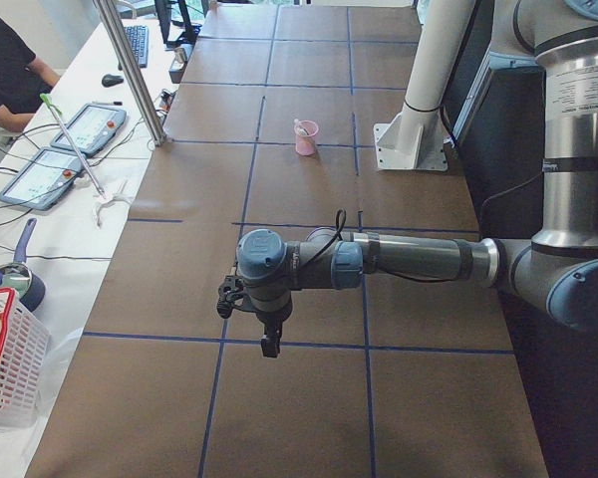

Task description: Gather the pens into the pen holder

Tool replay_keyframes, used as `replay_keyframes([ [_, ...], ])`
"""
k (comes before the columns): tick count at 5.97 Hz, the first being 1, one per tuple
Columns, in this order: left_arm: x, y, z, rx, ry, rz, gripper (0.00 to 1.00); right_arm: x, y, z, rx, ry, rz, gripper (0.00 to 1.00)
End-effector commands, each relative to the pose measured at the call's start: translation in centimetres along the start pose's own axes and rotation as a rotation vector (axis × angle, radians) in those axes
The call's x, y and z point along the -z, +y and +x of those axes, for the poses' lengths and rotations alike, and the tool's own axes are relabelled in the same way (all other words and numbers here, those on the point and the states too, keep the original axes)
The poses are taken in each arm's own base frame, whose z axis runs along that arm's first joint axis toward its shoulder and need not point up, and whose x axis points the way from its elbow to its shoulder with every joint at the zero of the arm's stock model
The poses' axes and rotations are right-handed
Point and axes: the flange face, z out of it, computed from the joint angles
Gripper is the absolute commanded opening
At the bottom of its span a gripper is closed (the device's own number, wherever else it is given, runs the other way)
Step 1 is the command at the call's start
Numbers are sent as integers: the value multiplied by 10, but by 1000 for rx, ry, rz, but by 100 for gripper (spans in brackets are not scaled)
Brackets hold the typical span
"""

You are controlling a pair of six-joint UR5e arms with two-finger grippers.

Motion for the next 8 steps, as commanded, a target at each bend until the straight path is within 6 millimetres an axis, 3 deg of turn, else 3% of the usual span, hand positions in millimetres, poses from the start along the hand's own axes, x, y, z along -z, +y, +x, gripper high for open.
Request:
replay_keyframes([
  [1, 1, -1, 1, 5, 1, 5, 100, -3, -2, 4, 16, 10, 22, 100],
  [2, 1, -1, 1, -3, -1, 4, 100, -11, -5, 12, 7, 12, 38, 100],
  [8, 7, -7, 7, -35, -3, 39, 100, -5, -12, 8, -35, 12, 70, 100],
])
